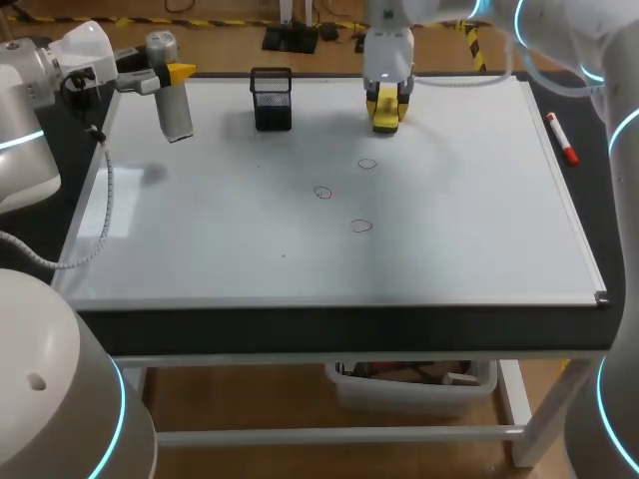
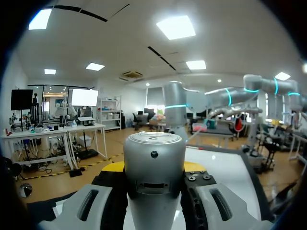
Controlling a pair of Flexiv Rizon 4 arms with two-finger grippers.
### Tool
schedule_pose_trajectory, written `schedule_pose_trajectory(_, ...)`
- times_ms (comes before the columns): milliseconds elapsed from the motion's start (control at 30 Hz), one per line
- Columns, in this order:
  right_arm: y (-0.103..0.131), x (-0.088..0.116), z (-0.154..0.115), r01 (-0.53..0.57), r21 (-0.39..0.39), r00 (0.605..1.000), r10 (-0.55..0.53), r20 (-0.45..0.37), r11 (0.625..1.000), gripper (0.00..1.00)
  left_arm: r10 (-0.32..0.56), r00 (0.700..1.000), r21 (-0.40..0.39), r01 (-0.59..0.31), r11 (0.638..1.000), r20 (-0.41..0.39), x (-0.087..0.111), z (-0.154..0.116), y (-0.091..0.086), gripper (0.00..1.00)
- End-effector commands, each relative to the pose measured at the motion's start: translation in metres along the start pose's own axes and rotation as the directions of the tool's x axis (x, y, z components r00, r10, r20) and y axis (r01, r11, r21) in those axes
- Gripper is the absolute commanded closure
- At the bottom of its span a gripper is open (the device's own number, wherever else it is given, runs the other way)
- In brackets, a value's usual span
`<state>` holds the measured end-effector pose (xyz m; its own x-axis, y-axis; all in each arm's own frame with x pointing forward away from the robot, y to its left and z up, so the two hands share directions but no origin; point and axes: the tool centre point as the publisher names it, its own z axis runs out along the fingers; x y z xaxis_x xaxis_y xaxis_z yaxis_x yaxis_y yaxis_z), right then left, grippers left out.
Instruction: Pick up the inspection probe, press it on each red-marked spot on the whiteboard one by one, put down the probe, pick up the eraser, and wipe off all the red marks.
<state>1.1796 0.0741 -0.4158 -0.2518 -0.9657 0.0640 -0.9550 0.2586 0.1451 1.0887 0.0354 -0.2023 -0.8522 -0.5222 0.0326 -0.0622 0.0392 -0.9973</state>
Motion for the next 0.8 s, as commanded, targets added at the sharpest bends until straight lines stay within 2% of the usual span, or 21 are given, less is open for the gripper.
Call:
schedule_pose_trajectory(33,0.026,0.026,-0.019,-0.028,0.046,0.999,0.027,0.021,0.999,1.0,0.002,1.0,0.004,-0.002,1.0,0.001,0.0,0.001,0.0,1.0)
schedule_pose_trajectory(433,0.053,0.069,-0.018,-0.147,0.045,0.989,0.146,0.031,0.988,1.0,0.002,1.0,0.004,-0.002,1.0,0.001,0.0,0.001,0.0,1.0)
schedule_pose_trajectory(800,0.075,0.096,-0.017,-0.225,0.057,0.974,0.224,0.021,0.973,1.0,0.002,1.0,0.004,-0.002,1.0,0.001,0.0,0.001,0.0,1.0)
